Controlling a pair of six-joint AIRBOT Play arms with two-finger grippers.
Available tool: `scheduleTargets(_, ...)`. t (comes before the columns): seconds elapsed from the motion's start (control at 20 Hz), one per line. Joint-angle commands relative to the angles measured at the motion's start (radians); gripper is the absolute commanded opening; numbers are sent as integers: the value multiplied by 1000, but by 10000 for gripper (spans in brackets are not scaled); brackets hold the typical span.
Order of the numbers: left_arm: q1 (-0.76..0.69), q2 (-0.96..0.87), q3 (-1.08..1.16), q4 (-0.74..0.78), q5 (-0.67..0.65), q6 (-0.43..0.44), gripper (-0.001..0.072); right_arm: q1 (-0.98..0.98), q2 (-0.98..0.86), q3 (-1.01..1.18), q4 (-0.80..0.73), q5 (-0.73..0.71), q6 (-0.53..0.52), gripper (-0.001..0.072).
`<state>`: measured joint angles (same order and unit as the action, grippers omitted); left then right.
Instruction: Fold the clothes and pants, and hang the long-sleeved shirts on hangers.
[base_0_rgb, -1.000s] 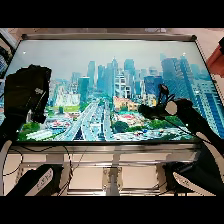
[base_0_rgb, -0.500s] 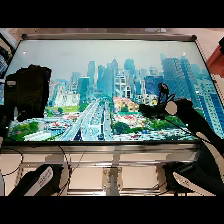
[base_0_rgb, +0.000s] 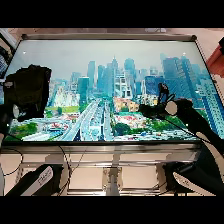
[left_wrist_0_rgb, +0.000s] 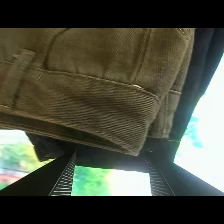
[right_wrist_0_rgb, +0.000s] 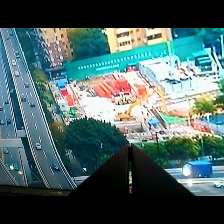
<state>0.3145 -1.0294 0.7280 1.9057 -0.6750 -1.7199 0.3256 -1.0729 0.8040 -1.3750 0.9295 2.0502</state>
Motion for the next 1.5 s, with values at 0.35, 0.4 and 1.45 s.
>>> scheduleTargets(0.35, 1, -29, 1, -61, 47, -1, 503, 0, 0, 1, 7, 3, 1, 12)
scheduleTargets(0.4, 1, -29, 1, -85, 64, -1, 503, 0, 0, 1, 7, 3, 1, 12)
scheduleTargets(1.45, 9, -126, 1, -164, 253, -30, 27, 0, 0, 1, 9, 2, 1, 13)
